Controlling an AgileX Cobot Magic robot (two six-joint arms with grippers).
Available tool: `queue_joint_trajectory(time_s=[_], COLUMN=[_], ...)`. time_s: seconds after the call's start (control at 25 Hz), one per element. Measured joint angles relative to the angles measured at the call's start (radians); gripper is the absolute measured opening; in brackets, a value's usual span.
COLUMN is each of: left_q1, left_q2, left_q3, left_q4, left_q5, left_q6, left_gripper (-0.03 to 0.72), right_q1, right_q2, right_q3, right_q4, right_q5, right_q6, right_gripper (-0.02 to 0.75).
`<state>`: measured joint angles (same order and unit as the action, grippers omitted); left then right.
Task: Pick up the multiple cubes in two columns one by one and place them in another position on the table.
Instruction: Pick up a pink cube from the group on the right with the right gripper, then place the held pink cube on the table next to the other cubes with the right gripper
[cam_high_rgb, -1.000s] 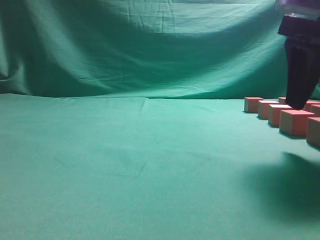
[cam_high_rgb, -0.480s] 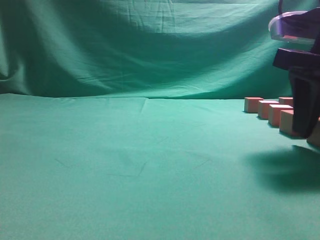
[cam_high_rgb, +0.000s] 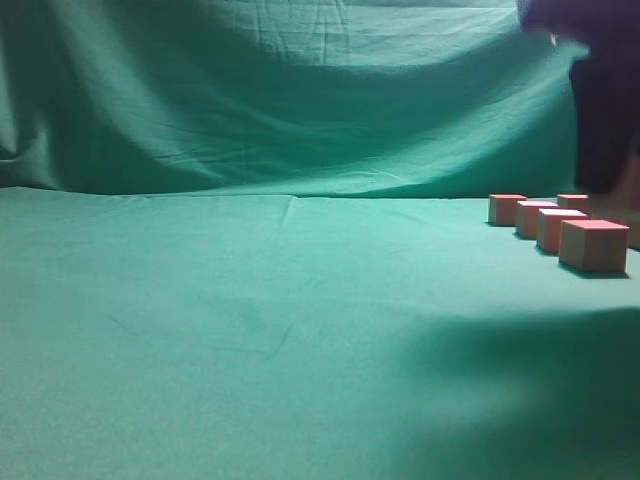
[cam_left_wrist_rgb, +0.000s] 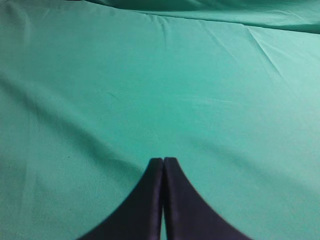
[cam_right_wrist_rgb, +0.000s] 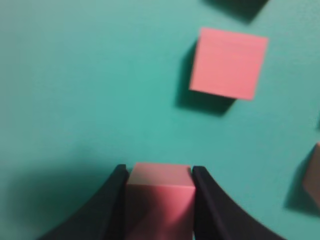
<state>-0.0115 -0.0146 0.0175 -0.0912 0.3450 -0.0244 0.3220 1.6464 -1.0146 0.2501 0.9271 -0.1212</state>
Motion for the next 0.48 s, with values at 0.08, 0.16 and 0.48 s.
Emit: queue_joint_trajectory(time_s=[0.08, 0.16, 0.48], left_q1=[0.0, 0.0, 0.0], left_q2=[0.0, 0.0, 0.0], left_q3=[0.0, 0.0, 0.0], left_q4=[0.0, 0.0, 0.0], left_q5=[0.0, 0.0, 0.0], left_q6=[0.0, 0.0, 0.0], left_gripper=[0.0, 0.0, 0.0], right_q1=[0.002, 0.008, 0.098], right_q2=[-0.003, -0.003, 0.078], right_q3=[-0.084, -0.16, -0.44], right_q4=[0.031, 0.053, 0.057], right_q5=[0.099, 0.167, 0.213], right_q6=[-0.038, -0.093, -0.344], right_gripper=[0.262, 0.262, 0.262])
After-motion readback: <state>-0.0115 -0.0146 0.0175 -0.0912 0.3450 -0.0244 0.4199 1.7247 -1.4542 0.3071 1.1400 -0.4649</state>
